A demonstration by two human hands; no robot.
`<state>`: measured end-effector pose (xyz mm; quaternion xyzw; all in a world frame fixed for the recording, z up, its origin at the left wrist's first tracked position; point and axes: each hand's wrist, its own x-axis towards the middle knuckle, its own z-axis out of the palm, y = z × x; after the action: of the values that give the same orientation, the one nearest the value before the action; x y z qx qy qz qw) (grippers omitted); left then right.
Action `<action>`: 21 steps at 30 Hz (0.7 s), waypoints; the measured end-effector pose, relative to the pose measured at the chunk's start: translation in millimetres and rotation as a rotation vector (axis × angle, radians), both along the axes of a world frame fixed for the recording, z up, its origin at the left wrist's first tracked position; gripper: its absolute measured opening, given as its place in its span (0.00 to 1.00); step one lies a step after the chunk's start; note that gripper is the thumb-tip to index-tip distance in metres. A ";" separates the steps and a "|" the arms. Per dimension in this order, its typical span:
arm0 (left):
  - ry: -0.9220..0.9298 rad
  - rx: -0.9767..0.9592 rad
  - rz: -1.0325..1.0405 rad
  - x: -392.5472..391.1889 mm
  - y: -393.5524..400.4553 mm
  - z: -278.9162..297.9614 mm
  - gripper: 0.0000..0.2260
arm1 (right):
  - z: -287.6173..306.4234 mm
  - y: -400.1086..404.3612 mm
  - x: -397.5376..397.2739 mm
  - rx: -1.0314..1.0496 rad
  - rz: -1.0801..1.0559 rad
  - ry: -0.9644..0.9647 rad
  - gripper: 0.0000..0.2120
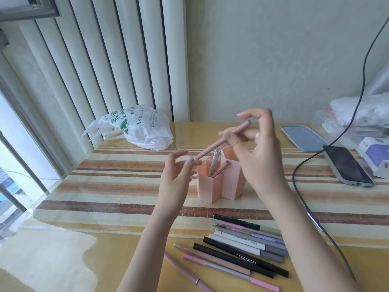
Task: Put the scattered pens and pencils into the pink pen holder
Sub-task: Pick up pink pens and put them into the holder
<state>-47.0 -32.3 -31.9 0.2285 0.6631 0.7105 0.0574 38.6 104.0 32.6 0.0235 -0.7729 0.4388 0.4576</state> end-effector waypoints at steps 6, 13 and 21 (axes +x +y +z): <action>0.027 -0.217 -0.258 -2.6 -3.0 -6.9 0.24 | -15.3 4.2 -8.5 0.336 -0.260 -0.177 0.07; 0.131 -0.263 -0.176 -1.9 4.6 -13.4 0.32 | -36.1 -4.8 -16.1 0.615 -0.346 -0.449 0.15; 0.235 -0.271 -0.171 -0.8 5.9 -16.4 0.24 | -25.1 0.0 -10.6 0.517 -0.299 -0.353 0.18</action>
<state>-47.8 -26.4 -48.2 0.3556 0.7328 0.5759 0.0702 28.0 104.0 7.5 -0.0514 -0.9206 0.1540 0.3550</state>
